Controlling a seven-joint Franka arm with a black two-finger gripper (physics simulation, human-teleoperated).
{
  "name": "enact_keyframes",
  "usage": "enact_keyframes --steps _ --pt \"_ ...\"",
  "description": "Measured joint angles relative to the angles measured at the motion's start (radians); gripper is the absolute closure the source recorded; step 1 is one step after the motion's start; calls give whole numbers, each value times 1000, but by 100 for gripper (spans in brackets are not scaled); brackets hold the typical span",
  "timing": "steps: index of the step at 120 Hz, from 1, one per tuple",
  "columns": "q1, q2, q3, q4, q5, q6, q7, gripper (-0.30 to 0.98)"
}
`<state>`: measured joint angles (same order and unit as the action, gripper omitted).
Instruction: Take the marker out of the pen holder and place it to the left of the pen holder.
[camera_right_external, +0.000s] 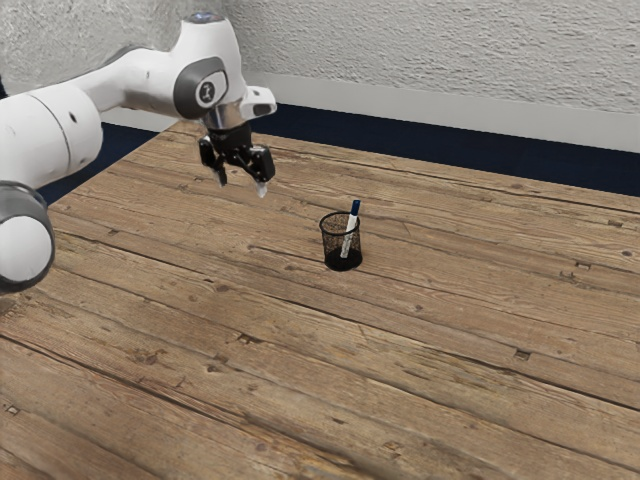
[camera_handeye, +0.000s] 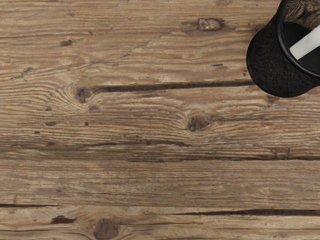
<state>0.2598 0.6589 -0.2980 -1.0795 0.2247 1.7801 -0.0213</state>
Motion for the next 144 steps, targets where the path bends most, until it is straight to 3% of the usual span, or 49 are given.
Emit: enact_keyframes --steps 23,59,98,144 --pt "-58 155 -32 180 -7 21 -1 1" --pt "-68 227 -133 151 -4 171 37 4" --pt "-80 302 -154 161 -1 415 111 7" --pt "-96 348 -156 162 69 557 165 32"
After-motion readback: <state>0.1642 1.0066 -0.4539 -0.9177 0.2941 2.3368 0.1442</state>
